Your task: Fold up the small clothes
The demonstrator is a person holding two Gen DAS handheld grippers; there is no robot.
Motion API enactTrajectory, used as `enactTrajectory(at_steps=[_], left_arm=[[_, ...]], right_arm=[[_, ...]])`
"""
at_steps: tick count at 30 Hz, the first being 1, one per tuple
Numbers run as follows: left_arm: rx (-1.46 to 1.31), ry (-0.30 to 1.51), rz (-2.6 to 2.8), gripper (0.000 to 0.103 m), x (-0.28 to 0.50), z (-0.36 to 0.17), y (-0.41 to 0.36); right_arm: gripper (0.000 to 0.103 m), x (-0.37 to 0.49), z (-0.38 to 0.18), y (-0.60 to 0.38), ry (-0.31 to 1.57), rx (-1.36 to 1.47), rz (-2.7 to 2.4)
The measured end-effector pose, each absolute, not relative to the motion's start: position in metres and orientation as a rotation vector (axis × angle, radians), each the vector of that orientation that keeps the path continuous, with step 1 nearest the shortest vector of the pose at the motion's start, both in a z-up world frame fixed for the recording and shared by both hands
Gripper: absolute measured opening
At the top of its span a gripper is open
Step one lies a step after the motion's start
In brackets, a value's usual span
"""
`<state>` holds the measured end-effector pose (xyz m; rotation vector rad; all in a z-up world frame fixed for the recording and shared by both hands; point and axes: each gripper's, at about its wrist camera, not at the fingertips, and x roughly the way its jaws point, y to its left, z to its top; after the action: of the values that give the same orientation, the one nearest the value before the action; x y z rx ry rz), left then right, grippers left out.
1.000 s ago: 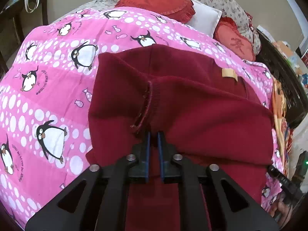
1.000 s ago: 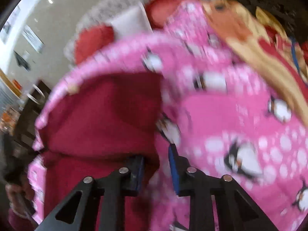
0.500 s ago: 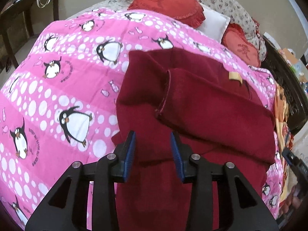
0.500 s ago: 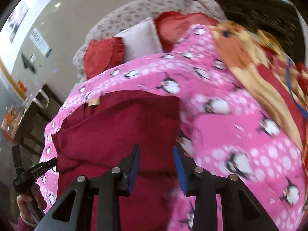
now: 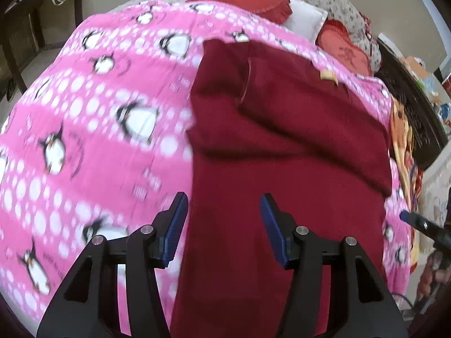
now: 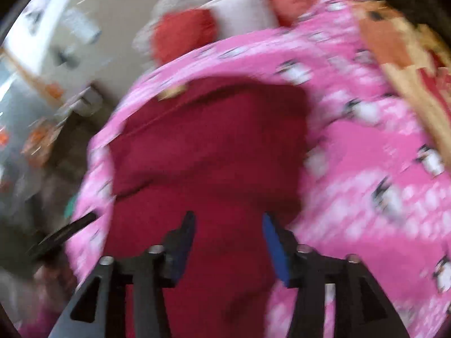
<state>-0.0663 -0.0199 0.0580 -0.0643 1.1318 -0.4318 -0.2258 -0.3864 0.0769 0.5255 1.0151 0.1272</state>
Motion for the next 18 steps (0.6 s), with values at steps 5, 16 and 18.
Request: enactTrajectory(at_steps=[5,16,18], left_arm=[[-0.035,1.178,-0.44,0.053,-0.096,0.052,-0.005],[0.01,1.198,-0.443,0.053,-0.143,0.054,0.019],[0.006,1.204,-0.449,0.053,-0.151,0.054,0.024]], right_arm=[[0.052,-0.251,0.063,-0.318,1.143,0.383,0.273],[0.052,-0.326,0.036,-0.288,1.371,0.106,0.268],[0.052,-0.341,0.038,-0.304,1.389,0.133,0.212]])
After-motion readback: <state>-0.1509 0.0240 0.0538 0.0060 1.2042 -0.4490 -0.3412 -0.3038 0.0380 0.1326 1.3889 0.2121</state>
